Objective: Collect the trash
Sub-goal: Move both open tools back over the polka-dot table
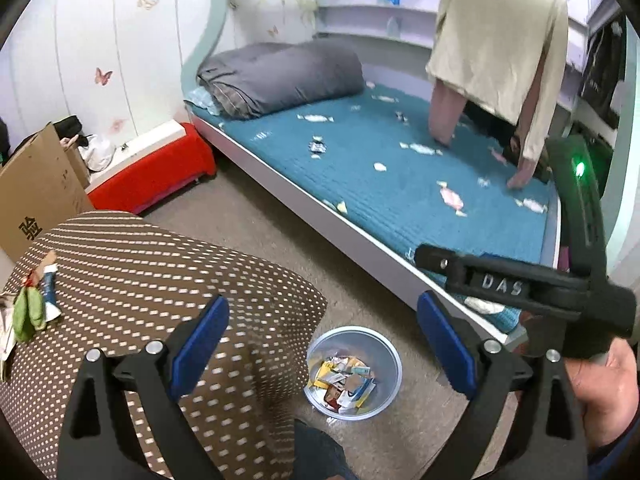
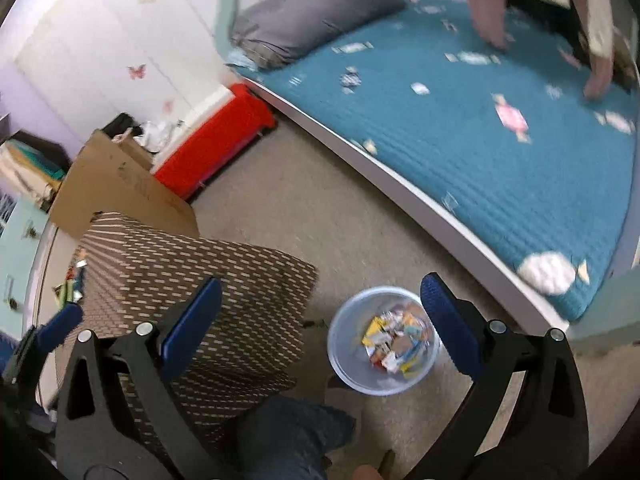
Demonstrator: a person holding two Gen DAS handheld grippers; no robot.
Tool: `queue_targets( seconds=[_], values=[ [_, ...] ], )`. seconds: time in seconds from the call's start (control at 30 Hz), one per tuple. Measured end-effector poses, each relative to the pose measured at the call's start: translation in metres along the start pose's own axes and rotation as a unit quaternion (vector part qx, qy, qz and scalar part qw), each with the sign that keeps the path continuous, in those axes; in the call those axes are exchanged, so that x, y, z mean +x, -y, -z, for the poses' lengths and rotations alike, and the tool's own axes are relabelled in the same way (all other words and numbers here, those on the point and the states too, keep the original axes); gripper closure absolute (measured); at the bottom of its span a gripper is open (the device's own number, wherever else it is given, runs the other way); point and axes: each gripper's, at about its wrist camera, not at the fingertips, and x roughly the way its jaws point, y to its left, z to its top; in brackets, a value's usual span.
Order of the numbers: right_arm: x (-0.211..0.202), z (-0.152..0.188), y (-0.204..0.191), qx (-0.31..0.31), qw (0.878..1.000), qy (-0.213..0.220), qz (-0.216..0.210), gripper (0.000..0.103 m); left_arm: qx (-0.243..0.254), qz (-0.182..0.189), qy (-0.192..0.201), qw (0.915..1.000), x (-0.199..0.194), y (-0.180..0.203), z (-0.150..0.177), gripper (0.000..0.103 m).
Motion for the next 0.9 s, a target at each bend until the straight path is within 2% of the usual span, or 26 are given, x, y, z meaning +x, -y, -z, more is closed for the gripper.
queue_targets(
  seconds=[0.17, 0.47, 0.67, 0.73, 0.9],
  values=[
    [-0.019, -0.006, -0.052, -0.044, 0.999, 0.022, -0.022, 0.006, -0.027, -0.015, 0.032, 0.999, -0.034, -0.031, 0.001, 0.01],
    [-0.023, 0.005, -0.167, -0.152, 0.986, 0.021, -0.065, 0.006, -0.09, -0.087, 0.069, 0.9897, -0.087, -0.118, 0.029, 0.009],
    [-0.001, 0.028, -0.245, -0.214, 0.972, 0.002, -0.093, 0.006, -0.153, -0.145, 0.071, 0.975, -0.109, -0.188, 0.06, 0.009],
    [0.016, 0.036, -0.274, -0.233, 0.967, -0.012, -0.102, 0.006, -0.185, -0.167, 0.066, 0.9661, -0.116, -0.218, 0.076, 0.009],
    [0.061, 0.052, -0.332, -0.272, 0.956, -0.038, -0.101, 0.006, -0.234, -0.2, 0.054, 0.9499, -0.123, -0.271, 0.099, 0.009]
  ],
)
